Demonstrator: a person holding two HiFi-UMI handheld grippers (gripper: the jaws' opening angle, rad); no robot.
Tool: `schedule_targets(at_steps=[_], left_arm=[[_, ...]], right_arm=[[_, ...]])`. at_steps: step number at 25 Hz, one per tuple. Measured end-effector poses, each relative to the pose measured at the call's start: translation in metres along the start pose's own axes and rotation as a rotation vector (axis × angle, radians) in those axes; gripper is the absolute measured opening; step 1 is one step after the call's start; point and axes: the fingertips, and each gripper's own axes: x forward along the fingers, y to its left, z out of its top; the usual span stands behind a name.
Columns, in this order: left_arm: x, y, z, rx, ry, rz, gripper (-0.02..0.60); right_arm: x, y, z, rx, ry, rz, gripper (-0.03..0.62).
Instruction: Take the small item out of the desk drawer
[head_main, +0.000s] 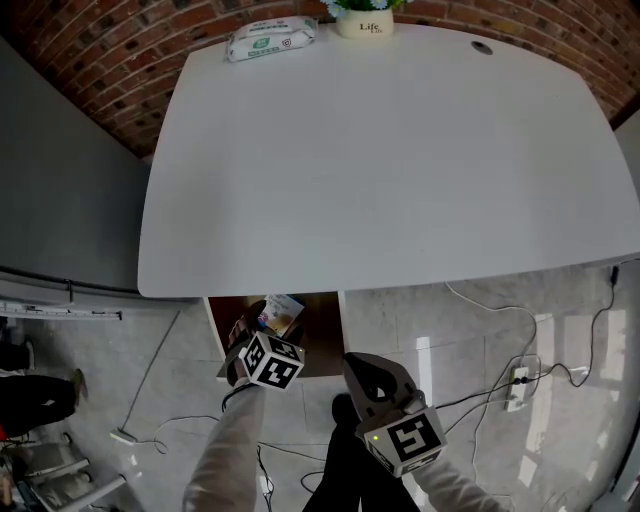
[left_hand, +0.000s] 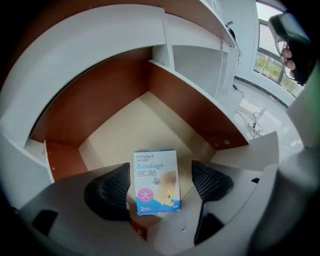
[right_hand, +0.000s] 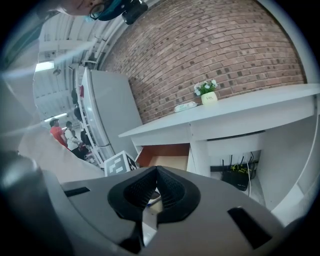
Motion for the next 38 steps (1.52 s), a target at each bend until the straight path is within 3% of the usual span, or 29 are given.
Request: schedule_targets(at_steps=[21,32,38], left_arm=[[0.058,0.010,-0.020,-0.044,0.144,-0.015,0.394],[0.061,0.008,-0.021,-0.047,0.151,-0.035,0.400],[0.066,0.011,-0.030,-0.039,0.200,-0.035,0.400]], right_arm=[[0.015,-0.015,-0.019,0.045,0.031,-0.008,0.026],[0.026,-0.013,-0.022,0.045,0.049,0.004,0.026],[0.026,-0.007,-0.029,0.046,0.062,0.004,0.026]])
